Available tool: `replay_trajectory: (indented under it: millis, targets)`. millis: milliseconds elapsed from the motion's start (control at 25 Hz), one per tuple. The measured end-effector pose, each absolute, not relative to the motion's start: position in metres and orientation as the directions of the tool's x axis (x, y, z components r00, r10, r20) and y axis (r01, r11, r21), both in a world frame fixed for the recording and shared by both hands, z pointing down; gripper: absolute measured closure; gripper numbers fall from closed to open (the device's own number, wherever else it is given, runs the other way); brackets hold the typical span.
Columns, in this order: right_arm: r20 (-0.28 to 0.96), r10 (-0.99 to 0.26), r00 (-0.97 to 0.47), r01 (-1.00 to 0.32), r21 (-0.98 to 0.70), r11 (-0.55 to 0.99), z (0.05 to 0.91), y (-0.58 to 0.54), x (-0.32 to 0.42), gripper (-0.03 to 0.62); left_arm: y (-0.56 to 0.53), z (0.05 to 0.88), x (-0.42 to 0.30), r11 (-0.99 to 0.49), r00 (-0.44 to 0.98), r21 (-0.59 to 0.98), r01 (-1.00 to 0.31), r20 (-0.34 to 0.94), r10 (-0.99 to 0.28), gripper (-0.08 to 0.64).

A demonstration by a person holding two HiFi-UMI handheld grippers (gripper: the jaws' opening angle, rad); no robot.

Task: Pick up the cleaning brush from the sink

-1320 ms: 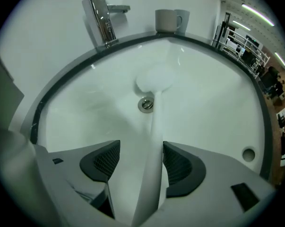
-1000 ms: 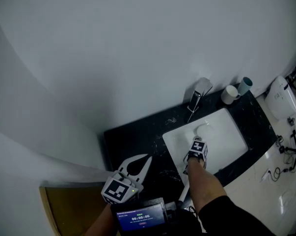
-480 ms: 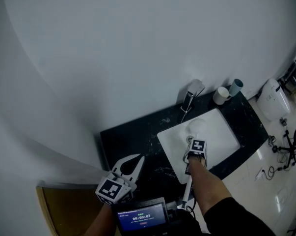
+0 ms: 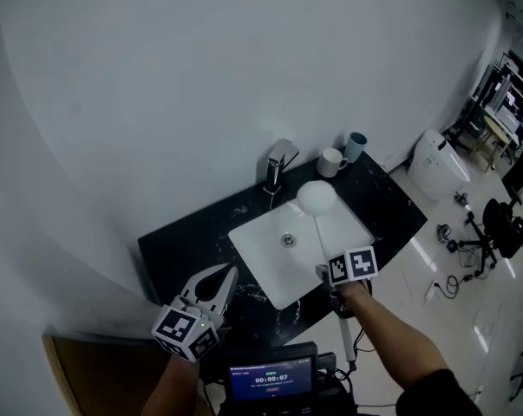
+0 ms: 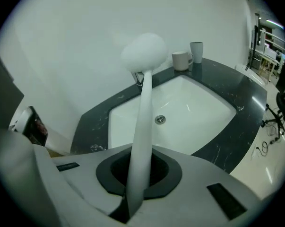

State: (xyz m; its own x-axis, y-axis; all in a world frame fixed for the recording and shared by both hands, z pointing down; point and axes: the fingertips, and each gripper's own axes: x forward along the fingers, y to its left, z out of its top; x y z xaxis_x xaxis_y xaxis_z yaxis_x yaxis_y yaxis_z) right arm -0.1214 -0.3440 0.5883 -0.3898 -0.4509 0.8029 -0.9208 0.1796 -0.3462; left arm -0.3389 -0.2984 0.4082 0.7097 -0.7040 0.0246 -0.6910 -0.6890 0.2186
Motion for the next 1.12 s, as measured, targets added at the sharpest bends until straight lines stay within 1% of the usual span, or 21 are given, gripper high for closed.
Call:
replay_trajectory:
  millis: [120, 240, 400, 560, 680, 800, 1040, 1120]
  targets:
    - [0.722, -0.487, -0.491, -0.870, -0.373, 0.323, 0.559, -0.326, -0.097, 0.592, -0.281, 0.408, -0.304, -0.680, 0.690, 0.143, -0.719, 0.032, -0.723, 0.551]
    - [0.635, -0.507, -0.583, -0.808, -0.385, 0.446, 0.534, -0.313, -0.056, 0.592, -0.264, 0.404, -0.256, -0.640, 0.643, 0.068, -0.765, 0.030, -0.765, 0.551]
    - [0.551, -0.493, -0.673, -0.727, -0.371, 0.578, 0.503, -0.300, 0.016, 0.592, -0.232, 0.402, -0.180, -0.522, 0.524, 0.055, -0.851, 0.042, -0.851, 0.551]
    - [0.530, -0.447, -0.720, -0.656, -0.311, 0.688, 0.475, -0.273, 0.078, 0.592, -0.190, 0.389, -0.113, -0.427, 0.428, 0.056, -0.903, 0.012, -0.904, 0.551]
    - [0.513, -0.428, -0.744, -0.615, -0.276, 0.739, 0.458, -0.242, 0.108, 0.592, -0.146, 0.383, -0.081, -0.380, 0.381, 0.049, -0.924, 0.018, -0.924, 0.551]
    - [0.483, -0.424, -0.766, -0.588, -0.262, 0.765, 0.446, -0.206, 0.129, 0.592, -0.098, 0.379, -0.066, -0.339, 0.340, 0.031, -0.940, 0.018, -0.940, 0.552]
    - [0.417, -0.427, -0.803, -0.559, -0.276, 0.782, 0.434, -0.138, 0.149, 0.592, -0.020, 0.386, -0.058, -0.282, 0.282, 0.017, -0.959, 0.029, -0.959, 0.552]
    - [0.390, -0.452, -0.802, -0.567, -0.264, 0.780, 0.431, -0.116, 0.155, 0.592, 0.003, 0.385, -0.056, -0.276, 0.277, -0.020, -0.961, -0.004, -0.961, 0.552]
